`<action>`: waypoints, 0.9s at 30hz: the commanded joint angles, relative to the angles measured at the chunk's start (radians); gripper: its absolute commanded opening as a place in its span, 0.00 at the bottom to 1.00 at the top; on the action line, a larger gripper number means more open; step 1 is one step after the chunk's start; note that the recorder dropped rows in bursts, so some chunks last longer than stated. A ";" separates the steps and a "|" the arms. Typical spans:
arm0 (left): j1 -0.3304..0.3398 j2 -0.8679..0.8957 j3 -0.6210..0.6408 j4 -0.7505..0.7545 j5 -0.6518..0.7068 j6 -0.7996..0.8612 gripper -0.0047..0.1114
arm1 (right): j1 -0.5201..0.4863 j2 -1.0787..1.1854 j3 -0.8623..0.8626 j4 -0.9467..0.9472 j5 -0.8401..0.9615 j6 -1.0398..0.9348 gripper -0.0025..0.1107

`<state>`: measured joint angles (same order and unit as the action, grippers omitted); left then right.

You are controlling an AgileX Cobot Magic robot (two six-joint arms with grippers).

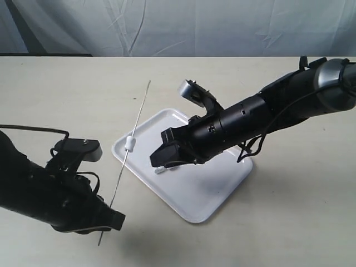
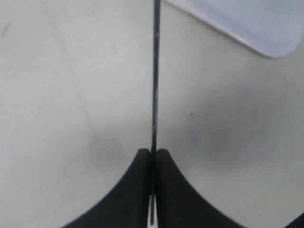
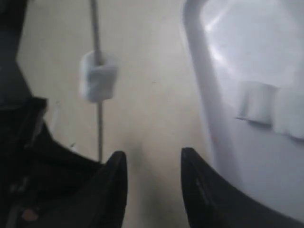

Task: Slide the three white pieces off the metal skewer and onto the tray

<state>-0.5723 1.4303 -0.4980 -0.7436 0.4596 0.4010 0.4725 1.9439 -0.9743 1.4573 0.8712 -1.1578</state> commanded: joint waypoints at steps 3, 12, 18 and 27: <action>0.016 0.001 -0.017 -0.010 0.056 0.010 0.04 | 0.001 -0.007 0.002 0.157 0.124 -0.167 0.35; 0.016 0.000 -0.017 -0.289 0.106 0.236 0.04 | 0.001 -0.007 0.002 0.253 0.134 -0.214 0.35; 0.016 0.000 -0.017 -0.307 0.080 0.238 0.04 | 0.001 -0.007 0.002 0.264 0.099 -0.209 0.35; 0.016 0.000 -0.017 -0.318 0.071 0.250 0.04 | 0.001 -0.007 0.002 0.287 0.072 -0.204 0.35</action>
<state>-0.5595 1.4303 -0.5104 -1.0483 0.5361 0.6430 0.4748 1.9439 -0.9743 1.7306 0.9507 -1.3573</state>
